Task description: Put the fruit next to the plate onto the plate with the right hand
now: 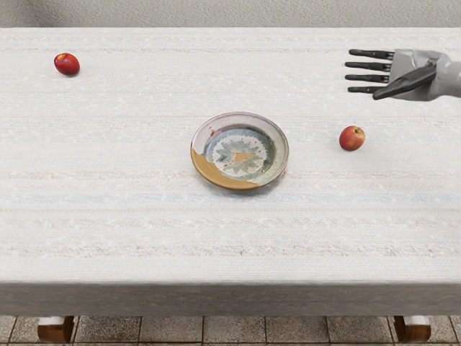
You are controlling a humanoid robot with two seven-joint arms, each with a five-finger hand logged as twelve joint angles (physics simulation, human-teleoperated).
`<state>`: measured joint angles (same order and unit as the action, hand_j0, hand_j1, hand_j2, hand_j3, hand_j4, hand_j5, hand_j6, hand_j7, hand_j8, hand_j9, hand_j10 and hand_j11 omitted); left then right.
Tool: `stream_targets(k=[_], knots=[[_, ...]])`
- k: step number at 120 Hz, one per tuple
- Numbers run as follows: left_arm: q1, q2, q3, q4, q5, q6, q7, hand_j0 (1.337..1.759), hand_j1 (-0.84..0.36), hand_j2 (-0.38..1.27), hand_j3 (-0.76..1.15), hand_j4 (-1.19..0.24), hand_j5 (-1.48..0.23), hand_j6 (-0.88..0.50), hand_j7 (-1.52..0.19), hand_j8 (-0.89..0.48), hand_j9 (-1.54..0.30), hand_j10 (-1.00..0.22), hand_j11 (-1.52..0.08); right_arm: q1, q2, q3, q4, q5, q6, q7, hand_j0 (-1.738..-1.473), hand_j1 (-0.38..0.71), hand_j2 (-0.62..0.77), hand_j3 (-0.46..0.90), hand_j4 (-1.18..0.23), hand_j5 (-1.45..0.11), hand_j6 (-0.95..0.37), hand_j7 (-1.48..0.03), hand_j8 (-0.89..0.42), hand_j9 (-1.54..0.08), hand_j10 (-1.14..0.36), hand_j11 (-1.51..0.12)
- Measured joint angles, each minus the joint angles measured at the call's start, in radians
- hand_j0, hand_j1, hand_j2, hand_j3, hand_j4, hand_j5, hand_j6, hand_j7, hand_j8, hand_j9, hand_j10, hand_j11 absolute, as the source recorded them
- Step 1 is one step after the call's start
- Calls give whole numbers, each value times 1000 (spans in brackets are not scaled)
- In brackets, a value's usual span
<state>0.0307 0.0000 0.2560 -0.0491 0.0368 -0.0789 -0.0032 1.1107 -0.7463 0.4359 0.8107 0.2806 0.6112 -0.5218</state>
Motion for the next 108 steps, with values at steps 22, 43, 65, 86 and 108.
stream_targets(k=[22,43,65,86,108], knots=[[0,0,0,0,0,0,0,1658,55,49,0,-245,-318,-245,-318,-245,-318,-245,-318,0,-10,8,-3,-2,0,12,-1658,-308,-7,0,-32,-45,-31,-45,-32,-45,-32,-45],[0,0,0,0,0,0,0,1658,55,49,0,-245,-318,-246,-318,-245,-318,-245,-318,6,-18,166,-14,-340,0,52,-1658,-305,-7,0,-35,-47,-34,-48,-34,-47,-35,-47],[0,0,0,0,0,0,0,1658,55,49,0,-245,-318,-245,-318,-245,-318,-245,-318,6,-42,278,114,-759,0,75,-1658,-299,-8,0,-41,-55,-41,-55,-41,-55,-41,-55],[0,0,0,0,0,0,0,1658,55,49,0,-245,-318,-245,-318,-245,-318,-245,-318,-37,-70,271,336,-1079,-3,133,-1658,-297,-8,0,-46,-58,-46,-58,-45,-58,-45,-58],[0,0,0,0,0,0,0,1658,55,49,0,-245,-318,-245,-318,-245,-318,-245,-318,-59,-45,134,435,-1255,-249,147,-1658,-289,-9,0,-54,-66,-55,-66,-54,-66,-53,-66]])
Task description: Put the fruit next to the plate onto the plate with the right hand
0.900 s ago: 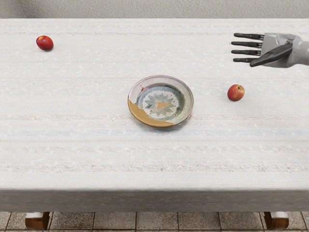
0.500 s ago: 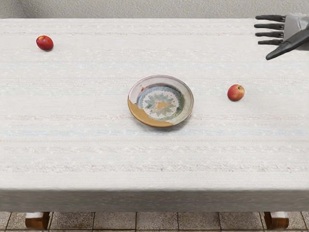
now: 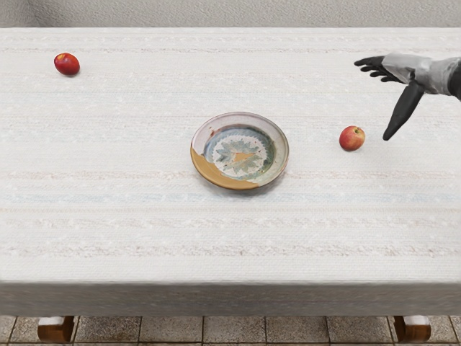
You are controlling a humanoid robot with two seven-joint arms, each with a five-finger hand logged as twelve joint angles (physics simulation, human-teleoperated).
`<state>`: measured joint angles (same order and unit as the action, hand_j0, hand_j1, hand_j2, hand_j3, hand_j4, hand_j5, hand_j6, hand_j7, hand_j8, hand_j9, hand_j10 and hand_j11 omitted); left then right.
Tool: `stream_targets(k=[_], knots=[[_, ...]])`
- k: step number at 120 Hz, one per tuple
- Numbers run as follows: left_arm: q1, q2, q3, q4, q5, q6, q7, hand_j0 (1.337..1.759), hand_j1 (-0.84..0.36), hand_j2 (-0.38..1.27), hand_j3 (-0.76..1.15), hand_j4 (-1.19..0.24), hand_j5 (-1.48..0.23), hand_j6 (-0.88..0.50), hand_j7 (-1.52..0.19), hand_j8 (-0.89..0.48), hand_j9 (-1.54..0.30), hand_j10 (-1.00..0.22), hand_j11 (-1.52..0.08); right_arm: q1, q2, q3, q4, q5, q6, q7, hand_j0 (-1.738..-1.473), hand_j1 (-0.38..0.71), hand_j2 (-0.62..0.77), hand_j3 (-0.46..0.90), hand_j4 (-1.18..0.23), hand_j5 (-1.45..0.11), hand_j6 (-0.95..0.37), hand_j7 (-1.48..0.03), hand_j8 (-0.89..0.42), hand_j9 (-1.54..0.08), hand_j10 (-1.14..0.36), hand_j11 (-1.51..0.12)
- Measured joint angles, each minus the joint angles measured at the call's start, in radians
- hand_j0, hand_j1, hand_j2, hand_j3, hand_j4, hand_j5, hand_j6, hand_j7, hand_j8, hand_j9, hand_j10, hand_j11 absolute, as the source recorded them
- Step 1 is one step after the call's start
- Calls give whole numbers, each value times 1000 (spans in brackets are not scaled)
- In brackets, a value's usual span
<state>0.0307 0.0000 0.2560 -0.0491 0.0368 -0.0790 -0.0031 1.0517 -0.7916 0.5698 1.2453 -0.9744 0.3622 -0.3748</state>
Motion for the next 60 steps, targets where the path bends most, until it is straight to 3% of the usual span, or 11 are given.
stream_targets(k=[25,60], knots=[[0,0,0,0,0,0,0,1658,55,49,0,-245,-319,-246,-318,-246,-318,-245,-318,-6,33,-142,74,-49,-238,-33,-1658,-246,-16,0,-91,-114,-93,-113,-92,-113,-90,-113],[0,0,0,0,0,0,0,1658,55,49,0,-245,-319,-246,-319,-246,-319,-245,-319,-37,86,-219,85,-65,-415,-50,-1658,-162,-29,0,-162,-205,-164,-205,-163,-205,-161,-205]])
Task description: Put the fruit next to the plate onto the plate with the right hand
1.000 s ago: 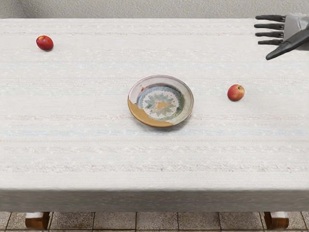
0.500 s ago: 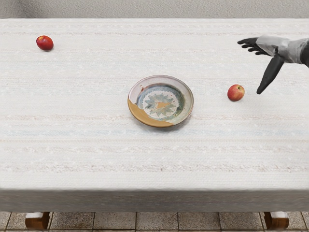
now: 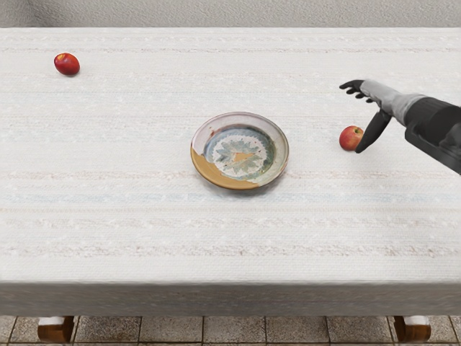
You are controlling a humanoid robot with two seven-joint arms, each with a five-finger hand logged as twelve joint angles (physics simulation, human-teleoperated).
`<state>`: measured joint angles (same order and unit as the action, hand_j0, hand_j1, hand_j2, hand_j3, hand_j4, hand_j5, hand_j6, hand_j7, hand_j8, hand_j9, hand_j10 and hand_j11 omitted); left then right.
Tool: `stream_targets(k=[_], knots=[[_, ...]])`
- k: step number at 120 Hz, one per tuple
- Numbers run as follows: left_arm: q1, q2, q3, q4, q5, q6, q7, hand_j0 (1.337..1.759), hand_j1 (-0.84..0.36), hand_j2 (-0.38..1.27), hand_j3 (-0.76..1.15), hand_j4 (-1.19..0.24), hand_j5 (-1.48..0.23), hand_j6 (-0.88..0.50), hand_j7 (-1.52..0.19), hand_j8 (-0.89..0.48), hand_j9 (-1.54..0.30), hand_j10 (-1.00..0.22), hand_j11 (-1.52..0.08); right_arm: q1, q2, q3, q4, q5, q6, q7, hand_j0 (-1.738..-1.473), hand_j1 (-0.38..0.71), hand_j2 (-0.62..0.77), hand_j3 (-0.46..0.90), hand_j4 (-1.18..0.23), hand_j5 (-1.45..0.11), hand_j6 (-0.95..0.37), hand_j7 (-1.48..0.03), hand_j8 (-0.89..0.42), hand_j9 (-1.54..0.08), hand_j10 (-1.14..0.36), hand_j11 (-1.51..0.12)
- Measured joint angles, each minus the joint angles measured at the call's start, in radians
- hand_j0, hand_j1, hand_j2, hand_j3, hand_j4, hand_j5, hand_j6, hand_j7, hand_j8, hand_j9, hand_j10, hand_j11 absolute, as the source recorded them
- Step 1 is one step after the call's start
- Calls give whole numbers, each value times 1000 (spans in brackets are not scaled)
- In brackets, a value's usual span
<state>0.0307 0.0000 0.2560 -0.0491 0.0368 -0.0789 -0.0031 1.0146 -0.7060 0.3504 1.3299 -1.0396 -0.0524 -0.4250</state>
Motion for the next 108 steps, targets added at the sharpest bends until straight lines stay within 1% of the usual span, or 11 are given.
stream_targets(k=[14,26,43,66,108], knots=[[0,0,0,0,0,0,0,1658,55,49,0,-246,-319,-246,-319,-246,-319,-245,-319,-9,17,-30,-9,-2,-26,0,-1658,-127,-34,0,-191,-244,-193,-243,-192,-243,-190,-243],[0,0,0,0,0,0,0,1658,55,49,0,-245,-319,-246,-319,-246,-319,-245,-319,-15,28,-52,-16,-5,-52,3,-1658,-77,-43,0,-233,-298,-235,-298,-234,-298,-232,-298],[0,0,0,0,0,0,0,1658,55,49,0,-245,-318,-246,-318,-245,-318,-245,-318,-18,70,-83,-59,-30,-90,3,-1658,-24,-51,0,-277,-356,-279,-355,-278,-356,-277,-355],[0,0,0,0,0,0,0,1658,55,49,0,-245,-318,-246,-318,-246,-318,-245,-318,-19,117,-95,-124,-60,-113,5,-1658,15,-58,0,-309,-398,-311,-397,-310,-398,-309,-398],[0,0,0,0,0,0,0,1658,55,49,0,-245,-319,-246,-319,-246,-319,-245,-319,-25,155,-127,-181,-83,-140,7,-1658,80,-66,0,-375,-460,-370,-470,-356,-463,-363,-470]])
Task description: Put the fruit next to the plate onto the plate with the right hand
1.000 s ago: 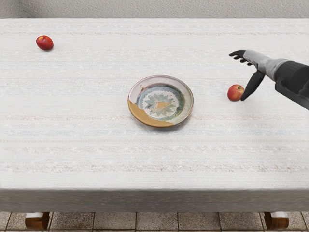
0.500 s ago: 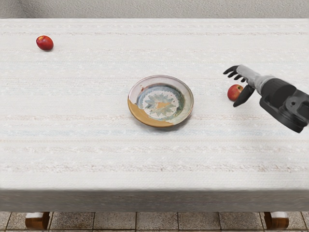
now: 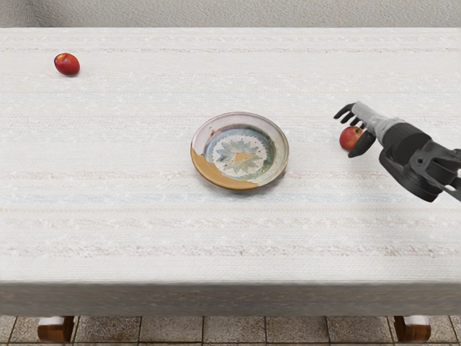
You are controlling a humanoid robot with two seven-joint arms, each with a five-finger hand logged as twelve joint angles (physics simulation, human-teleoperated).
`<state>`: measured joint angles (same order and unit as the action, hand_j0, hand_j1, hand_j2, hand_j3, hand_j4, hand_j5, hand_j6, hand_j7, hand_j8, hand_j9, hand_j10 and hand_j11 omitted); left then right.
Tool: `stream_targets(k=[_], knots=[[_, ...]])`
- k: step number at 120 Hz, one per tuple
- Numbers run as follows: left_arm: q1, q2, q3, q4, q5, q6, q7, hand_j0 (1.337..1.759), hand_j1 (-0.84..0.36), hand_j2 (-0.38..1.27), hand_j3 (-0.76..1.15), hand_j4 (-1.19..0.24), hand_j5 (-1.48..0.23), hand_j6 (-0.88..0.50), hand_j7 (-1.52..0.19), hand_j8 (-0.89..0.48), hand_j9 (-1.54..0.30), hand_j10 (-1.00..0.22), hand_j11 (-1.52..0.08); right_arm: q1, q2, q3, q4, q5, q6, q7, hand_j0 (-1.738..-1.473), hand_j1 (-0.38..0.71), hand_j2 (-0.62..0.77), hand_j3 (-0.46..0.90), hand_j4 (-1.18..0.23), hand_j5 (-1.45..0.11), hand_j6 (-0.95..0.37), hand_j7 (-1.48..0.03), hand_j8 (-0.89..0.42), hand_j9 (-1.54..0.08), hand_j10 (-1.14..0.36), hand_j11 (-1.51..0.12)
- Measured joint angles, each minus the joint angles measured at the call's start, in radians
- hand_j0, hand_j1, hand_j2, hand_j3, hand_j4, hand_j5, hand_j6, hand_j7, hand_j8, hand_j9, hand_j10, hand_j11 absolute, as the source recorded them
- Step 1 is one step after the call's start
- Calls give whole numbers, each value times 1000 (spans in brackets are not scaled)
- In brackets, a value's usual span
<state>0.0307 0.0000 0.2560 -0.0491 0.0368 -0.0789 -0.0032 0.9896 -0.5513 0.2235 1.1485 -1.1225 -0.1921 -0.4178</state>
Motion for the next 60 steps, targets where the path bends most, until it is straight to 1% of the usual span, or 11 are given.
stream_targets(k=[9,20,39,60], knots=[[0,0,0,0,0,0,0,1658,55,50,0,-245,-319,-246,-319,-246,-319,-245,-319,0,4,-2,-17,-3,-6,3,-1658,89,-67,0,-387,-468,-380,-481,-368,-474,-405,-482],[0,0,0,0,0,0,0,1658,55,49,0,-245,-318,-245,-318,-245,-318,-245,-318,2,13,-3,-43,0,-15,6,-1658,98,-69,0,-389,-481,-384,-489,-406,-485,-400,-490],[0,0,0,0,0,0,0,1658,55,49,0,-245,-318,-246,-318,-245,-318,-245,-318,4,68,-5,-117,2,-19,18,-1658,107,-72,0,-390,-494,-388,-497,-398,-496,-395,-498],[0,0,0,0,0,0,0,1658,55,49,0,-245,-318,-245,-318,-245,-318,-245,-318,6,86,-5,-155,3,-20,26,-1658,111,-73,0,-390,-500,-390,-501,-393,-500,-391,-501]])
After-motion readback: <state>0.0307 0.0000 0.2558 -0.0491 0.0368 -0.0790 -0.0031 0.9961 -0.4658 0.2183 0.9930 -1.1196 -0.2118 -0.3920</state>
